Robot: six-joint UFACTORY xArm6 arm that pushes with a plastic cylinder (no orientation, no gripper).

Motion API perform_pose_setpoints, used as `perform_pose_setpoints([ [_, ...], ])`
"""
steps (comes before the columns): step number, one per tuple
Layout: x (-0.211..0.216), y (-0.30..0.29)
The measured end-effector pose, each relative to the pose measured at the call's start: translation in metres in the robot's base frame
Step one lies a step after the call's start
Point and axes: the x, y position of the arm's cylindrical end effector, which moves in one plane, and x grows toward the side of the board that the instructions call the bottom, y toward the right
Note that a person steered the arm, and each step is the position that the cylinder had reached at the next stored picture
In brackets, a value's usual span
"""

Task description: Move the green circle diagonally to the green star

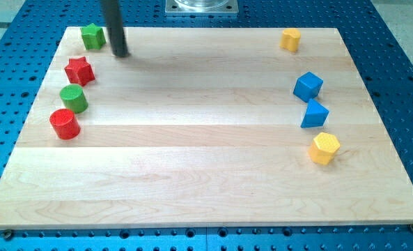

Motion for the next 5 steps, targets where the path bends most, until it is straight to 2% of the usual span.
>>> perform_pose_setpoints([
  [1, 0.064, -0.07],
  [2, 0.091, -0.092],
  [3, 0.143, -0.073],
  [4, 0.167, -0.018],
  [5, 0.201, 0.065],
])
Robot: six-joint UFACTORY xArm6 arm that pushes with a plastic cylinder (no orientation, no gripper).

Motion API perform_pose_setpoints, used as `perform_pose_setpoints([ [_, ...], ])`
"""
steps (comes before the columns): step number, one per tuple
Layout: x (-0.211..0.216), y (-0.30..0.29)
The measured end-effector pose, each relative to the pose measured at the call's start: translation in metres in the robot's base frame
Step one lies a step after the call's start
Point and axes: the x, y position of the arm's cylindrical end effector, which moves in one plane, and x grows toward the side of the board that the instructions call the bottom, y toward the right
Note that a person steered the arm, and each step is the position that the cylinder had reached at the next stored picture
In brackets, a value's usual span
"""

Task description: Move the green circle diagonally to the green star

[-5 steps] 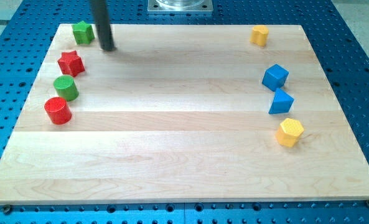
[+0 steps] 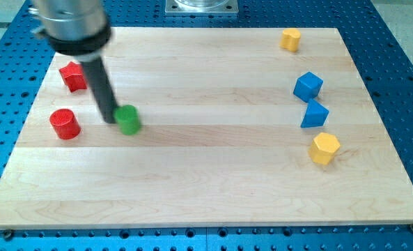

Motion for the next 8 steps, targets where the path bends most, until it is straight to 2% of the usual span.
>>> perform_pose_setpoints([
  [1, 0.06, 0.092],
  [2, 0.09, 0.122],
  [3, 0.143, 0.147],
  [4, 0.102, 0.153],
  [5, 0.066, 0.217],
  [6, 0.13, 0.235],
  [8, 0.032, 0.255],
])
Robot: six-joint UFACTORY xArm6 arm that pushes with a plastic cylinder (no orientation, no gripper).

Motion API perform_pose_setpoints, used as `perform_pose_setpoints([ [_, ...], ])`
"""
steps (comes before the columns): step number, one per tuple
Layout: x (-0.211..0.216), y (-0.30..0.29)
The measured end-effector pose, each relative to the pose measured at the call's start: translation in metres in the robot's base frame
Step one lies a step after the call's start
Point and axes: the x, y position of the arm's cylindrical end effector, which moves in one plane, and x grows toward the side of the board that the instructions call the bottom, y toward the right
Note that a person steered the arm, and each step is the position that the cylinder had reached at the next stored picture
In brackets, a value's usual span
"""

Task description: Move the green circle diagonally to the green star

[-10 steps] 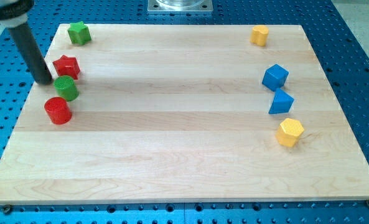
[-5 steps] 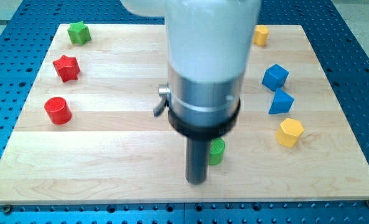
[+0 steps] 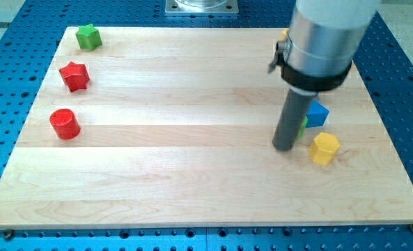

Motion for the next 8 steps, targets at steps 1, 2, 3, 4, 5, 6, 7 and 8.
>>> perform_pose_setpoints([
  [1, -0.023, 0.031],
  [2, -0.02, 0.028],
  [3, -0.022, -0.038],
  [4, -0.012, -0.06],
  [5, -0.016, 0.035],
  [6, -0.005, 0.11],
  [7, 0.014, 0.121],
  [8, 0.027, 0.039],
])
